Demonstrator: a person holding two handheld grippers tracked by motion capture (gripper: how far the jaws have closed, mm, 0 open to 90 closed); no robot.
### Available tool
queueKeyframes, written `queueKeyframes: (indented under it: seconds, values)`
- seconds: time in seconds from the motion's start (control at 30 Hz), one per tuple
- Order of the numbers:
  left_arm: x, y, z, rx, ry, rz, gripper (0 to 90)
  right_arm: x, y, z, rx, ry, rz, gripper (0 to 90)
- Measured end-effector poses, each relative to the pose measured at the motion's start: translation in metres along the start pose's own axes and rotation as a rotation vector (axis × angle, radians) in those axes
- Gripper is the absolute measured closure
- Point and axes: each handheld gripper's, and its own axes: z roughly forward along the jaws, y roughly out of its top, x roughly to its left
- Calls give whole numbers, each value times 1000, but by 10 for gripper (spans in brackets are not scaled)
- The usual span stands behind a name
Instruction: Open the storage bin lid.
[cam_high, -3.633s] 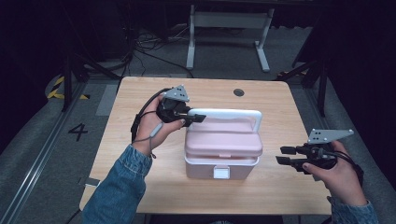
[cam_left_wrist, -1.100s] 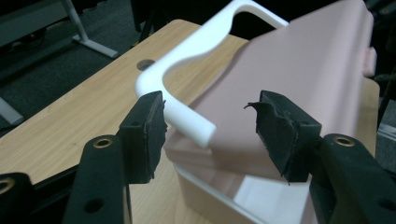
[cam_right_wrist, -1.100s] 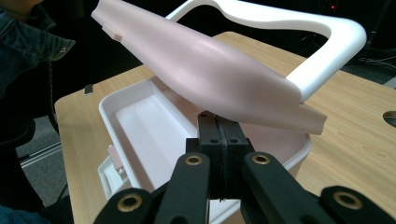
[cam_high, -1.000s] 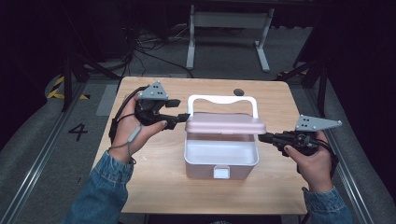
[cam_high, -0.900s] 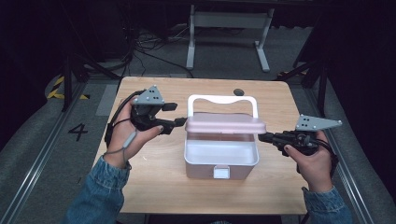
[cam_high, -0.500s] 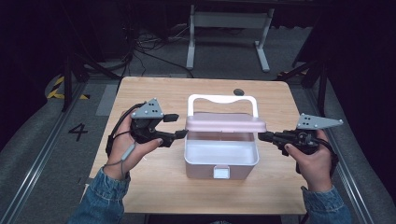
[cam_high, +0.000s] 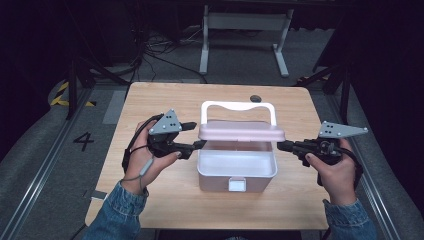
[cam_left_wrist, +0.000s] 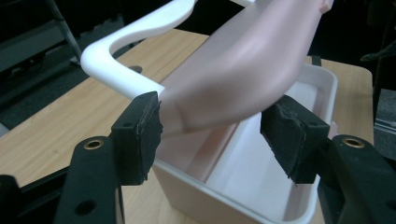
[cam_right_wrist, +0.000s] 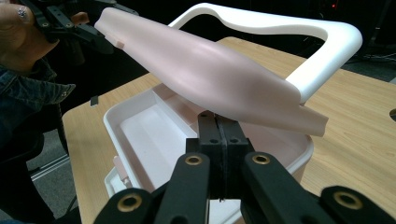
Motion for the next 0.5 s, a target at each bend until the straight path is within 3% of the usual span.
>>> queueKeyframes:
  seconds: [0.17,0.37,0.5]
  values:
    - [1,5,4,-14,28,24,390,-1,0,-2,-8,-1,6,900]
    - [1,9,7,-23,30,59,406,-3,0,-4,-21,-10,13,900]
    - [2,12,10,-13,29,52,442,-3,0,-6,-23,-12,14,900]
